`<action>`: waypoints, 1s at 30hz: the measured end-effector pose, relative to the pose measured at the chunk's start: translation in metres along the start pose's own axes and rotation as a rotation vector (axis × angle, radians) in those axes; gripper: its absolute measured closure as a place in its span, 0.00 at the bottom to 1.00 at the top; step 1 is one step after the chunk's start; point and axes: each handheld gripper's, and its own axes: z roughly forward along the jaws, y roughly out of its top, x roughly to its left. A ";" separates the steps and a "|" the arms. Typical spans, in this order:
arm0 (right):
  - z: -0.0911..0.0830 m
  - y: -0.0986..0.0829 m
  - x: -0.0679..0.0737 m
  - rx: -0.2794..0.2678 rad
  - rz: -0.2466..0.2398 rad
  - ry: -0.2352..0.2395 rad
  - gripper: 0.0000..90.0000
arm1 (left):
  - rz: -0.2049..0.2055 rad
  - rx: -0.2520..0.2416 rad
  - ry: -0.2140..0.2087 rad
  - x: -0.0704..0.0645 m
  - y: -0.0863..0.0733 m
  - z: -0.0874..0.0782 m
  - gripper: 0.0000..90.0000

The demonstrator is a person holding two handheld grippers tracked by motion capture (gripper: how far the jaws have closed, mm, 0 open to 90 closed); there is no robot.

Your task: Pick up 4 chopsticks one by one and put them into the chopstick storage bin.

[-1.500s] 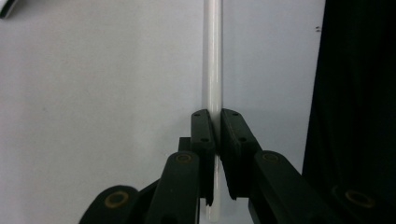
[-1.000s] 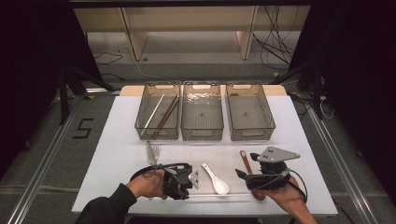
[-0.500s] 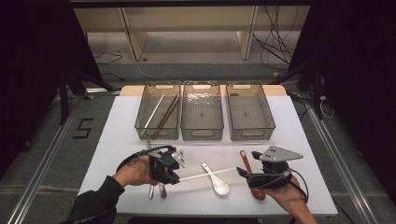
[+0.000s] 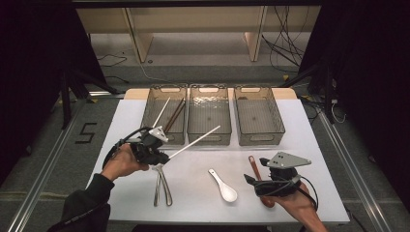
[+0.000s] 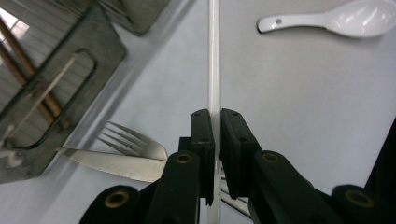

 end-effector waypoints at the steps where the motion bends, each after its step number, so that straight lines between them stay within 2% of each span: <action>1: 0.000 0.000 0.000 0.000 0.000 0.000 0.28 | -0.011 -0.006 0.012 0.003 0.000 -0.002 0.93; 7: 0.001 0.000 0.000 0.002 0.002 0.000 0.28 | -0.096 -0.062 0.068 0.021 -0.002 -0.012 0.93; 9: 0.000 -0.001 -0.001 0.002 0.006 -0.004 0.28 | -0.096 -0.059 0.121 0.024 -0.002 -0.013 0.93; 13: 0.000 -0.001 -0.002 0.004 0.012 -0.005 0.28 | -0.132 -0.085 0.139 0.034 -0.002 -0.021 0.93; 18: 0.002 -0.001 -0.001 0.009 0.007 0.001 0.28 | -0.189 -0.104 0.188 0.055 0.005 -0.025 0.93; 21: 0.002 -0.001 -0.001 0.009 0.011 0.002 0.28 | -0.224 -0.122 0.214 0.067 0.013 -0.023 0.93; 23: 0.002 -0.002 -0.001 0.010 0.012 0.003 0.28 | -0.257 -0.128 0.215 0.075 0.017 -0.020 0.93; 30: 0.002 -0.002 -0.001 0.009 0.010 0.007 0.28 | -0.337 -0.108 0.240 0.101 0.024 -0.003 0.93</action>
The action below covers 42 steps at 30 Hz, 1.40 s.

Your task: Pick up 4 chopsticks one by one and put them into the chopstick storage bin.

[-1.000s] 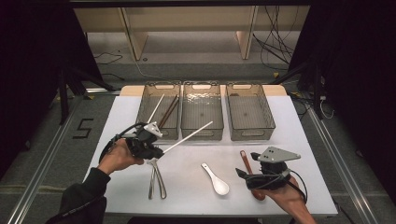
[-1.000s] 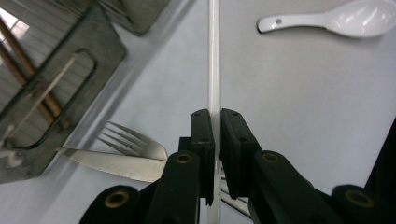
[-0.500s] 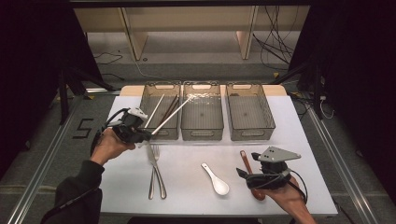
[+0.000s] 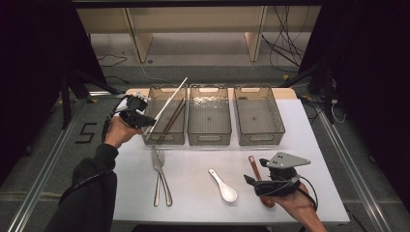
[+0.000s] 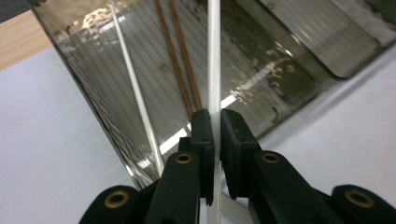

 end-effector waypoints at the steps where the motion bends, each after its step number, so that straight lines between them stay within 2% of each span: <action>1: 0.000 0.000 0.000 0.000 0.002 0.000 0.28 | -0.010 -0.004 0.000 0.002 0.001 0.002 0.93; 6: 0.000 0.000 0.000 0.002 0.001 0.001 0.28 | -0.063 -0.024 0.032 0.015 0.007 0.005 0.93; 12: 0.001 0.000 0.001 0.002 -0.001 0.005 0.28 | -0.089 -0.015 0.049 0.019 0.008 0.012 0.93; 16: 0.001 0.000 0.001 0.001 -0.004 0.006 0.28 | -0.079 0.013 0.065 0.018 0.008 0.022 0.93; 24: 0.002 -0.001 0.001 0.011 -0.006 0.010 0.28 | -0.114 0.006 0.057 0.019 0.010 0.030 0.93; 33: 0.002 -0.001 0.001 0.009 -0.006 0.013 0.28 | -0.121 -0.010 0.075 0.017 0.007 0.040 0.91; 34: 0.002 -0.001 0.001 0.008 -0.007 0.013 0.28 | -0.128 -0.018 0.080 0.016 0.007 0.041 0.88; 35: 0.002 -0.001 0.001 0.009 -0.005 0.012 0.28 | -0.133 -0.018 0.086 0.016 0.008 0.041 0.76; 38: 0.002 -0.001 0.001 0.010 -0.002 0.012 0.28 | -0.160 -0.045 0.089 0.016 0.009 0.037 0.63; 40: 0.001 -0.001 0.001 0.009 0.000 0.013 0.28 | -0.181 -0.045 0.086 0.015 0.009 0.034 0.52; 42: 0.001 -0.001 0.001 0.009 0.000 0.011 0.28 | -0.159 -0.051 0.075 0.012 0.007 0.031 0.48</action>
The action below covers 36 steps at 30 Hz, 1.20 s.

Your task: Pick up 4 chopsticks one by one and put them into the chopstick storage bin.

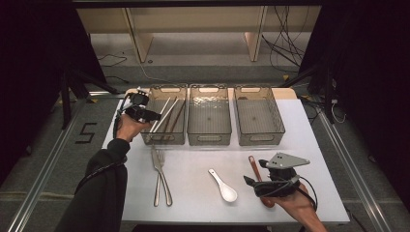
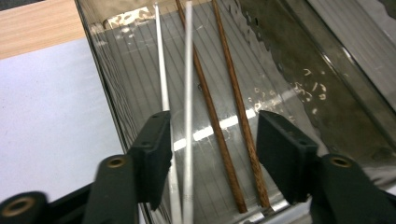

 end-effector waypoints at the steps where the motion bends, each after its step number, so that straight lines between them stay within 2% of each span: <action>1: 0.000 0.000 0.000 0.001 0.000 0.000 0.28 | 0.015 0.008 -0.002 -0.001 -0.001 -0.002 0.46; 4: 0.001 0.000 0.000 0.006 0.001 -0.001 0.28 | 0.005 -0.010 -0.032 -0.005 -0.008 -0.010 0.39; 7: 0.001 0.000 0.000 0.008 0.003 0.000 0.28 | 0.042 -0.028 -0.055 -0.013 -0.016 -0.021 0.35; 9: 0.002 0.000 0.000 0.015 0.005 0.000 0.28 | 0.027 -0.051 -0.075 -0.016 -0.021 -0.028 0.35; 12: 0.003 -0.001 0.001 0.022 0.001 0.001 0.28 | 0.025 -0.078 -0.087 -0.023 -0.031 -0.037 0.34; 13: 0.004 -0.001 0.001 0.022 0.000 -0.001 0.28 | 0.036 -0.078 -0.087 -0.025 -0.034 -0.039 0.33; 14: 0.004 -0.001 0.002 0.022 0.002 0.000 0.28 | 0.029 -0.092 -0.079 -0.027 -0.038 -0.041 0.33; 18: 0.006 0.001 0.004 0.023 -0.002 0.002 0.28 | 0.038 -0.094 -0.065 -0.033 -0.046 -0.046 0.31; 25: 0.010 0.003 0.010 0.034 -0.013 0.015 0.28 | 0.020 -0.124 -0.143 -0.046 -0.064 -0.048 0.24; 29: 0.013 0.003 0.010 0.043 -0.001 0.028 0.28 | 0.049 -0.150 -0.155 -0.055 -0.071 -0.053 0.24; 32: 0.016 0.004 0.011 0.052 0.003 0.033 0.28 | 0.052 -0.166 -0.176 -0.060 -0.078 -0.057 0.23; 36: 0.021 0.006 0.014 0.075 0.014 0.050 0.28 | 0.066 -0.165 -0.202 -0.069 -0.087 -0.061 0.21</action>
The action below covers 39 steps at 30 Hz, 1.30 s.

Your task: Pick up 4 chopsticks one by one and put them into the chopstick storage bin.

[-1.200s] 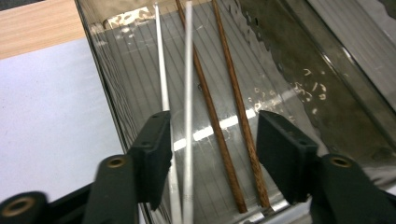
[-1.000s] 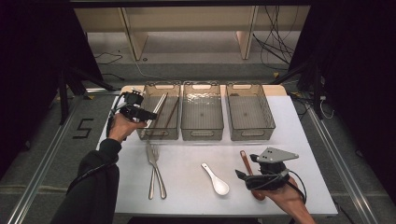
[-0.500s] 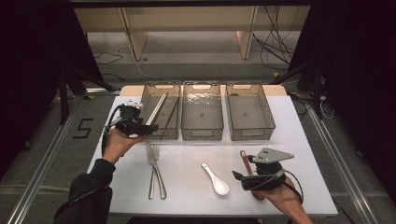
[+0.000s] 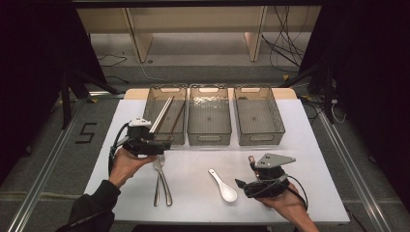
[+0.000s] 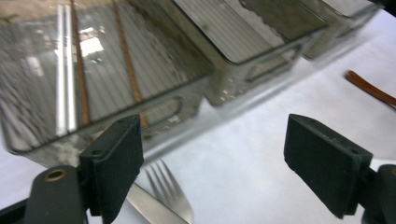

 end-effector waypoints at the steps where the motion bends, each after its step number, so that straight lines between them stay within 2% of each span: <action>1: 0.001 0.001 0.001 0.005 -0.003 0.004 0.28 | 0.005 0.001 -0.006 -0.003 -0.002 -0.001 0.21; 5: 0.008 0.004 0.003 0.028 -0.011 0.019 0.29 | 0.048 0.015 -0.029 -0.010 -0.007 -0.004 0.19; 8: 0.015 0.006 0.004 0.050 -0.009 0.024 0.29 | 0.052 0.005 -0.047 -0.013 -0.009 -0.007 0.19; 11: 0.022 0.009 0.003 0.075 -0.011 0.036 0.29 | 0.073 -0.001 -0.059 -0.018 -0.012 -0.009 0.18; 17: 0.034 0.015 0.005 0.116 -0.015 0.061 0.30 | 0.099 -0.021 -0.059 -0.025 -0.017 -0.015 0.18; 25: 0.047 0.021 0.004 0.155 -0.015 0.079 0.30 | 0.092 -0.047 -0.051 -0.027 -0.023 -0.026 0.17; 31: 0.054 0.022 0.002 0.191 -0.002 0.084 0.30 | 0.115 -0.047 -0.041 -0.030 -0.026 -0.028 0.17; 39: 0.064 0.026 0.002 0.228 -0.006 0.093 0.31 | 0.130 -0.055 -0.042 -0.037 -0.029 -0.031 0.17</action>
